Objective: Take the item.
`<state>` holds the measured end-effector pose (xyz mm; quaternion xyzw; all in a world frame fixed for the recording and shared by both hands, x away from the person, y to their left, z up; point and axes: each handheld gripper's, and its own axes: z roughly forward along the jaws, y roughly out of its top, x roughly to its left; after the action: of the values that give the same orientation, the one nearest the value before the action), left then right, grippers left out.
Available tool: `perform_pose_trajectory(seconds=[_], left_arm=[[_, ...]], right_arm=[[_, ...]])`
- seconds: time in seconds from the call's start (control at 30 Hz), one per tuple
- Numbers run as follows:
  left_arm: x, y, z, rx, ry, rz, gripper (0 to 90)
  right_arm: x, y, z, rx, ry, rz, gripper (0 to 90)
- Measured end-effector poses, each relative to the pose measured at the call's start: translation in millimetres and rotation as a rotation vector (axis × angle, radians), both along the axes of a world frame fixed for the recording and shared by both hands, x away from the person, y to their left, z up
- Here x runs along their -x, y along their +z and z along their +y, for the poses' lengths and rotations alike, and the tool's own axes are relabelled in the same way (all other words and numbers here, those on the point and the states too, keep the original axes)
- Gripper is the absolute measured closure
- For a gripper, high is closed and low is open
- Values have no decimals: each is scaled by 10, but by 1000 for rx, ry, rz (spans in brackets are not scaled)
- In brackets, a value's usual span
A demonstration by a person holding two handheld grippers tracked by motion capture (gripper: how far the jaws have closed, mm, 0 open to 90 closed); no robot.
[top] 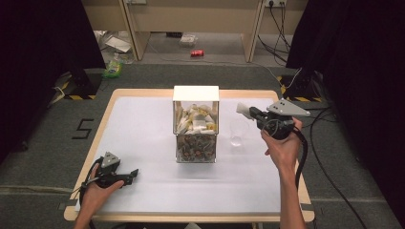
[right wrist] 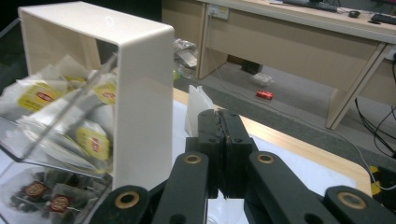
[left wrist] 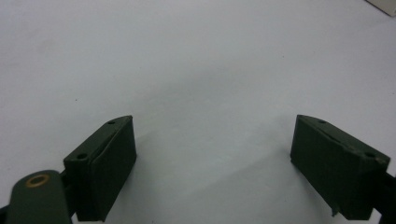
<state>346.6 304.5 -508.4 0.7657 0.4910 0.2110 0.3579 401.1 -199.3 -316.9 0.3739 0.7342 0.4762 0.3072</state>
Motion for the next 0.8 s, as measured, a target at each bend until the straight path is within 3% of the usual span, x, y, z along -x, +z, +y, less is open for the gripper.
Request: perform_pose_trajectory(seconds=[0.5, 0.8], left_arm=[[1, 0, 0, 0, 1, 0, 134], [1, -1, -1, 1, 2, -1, 133]], right_arm=[[-249, -324, -76, 62, -62, 73, 891], [-345, -491, 15, 101, -54, 110, 891]])
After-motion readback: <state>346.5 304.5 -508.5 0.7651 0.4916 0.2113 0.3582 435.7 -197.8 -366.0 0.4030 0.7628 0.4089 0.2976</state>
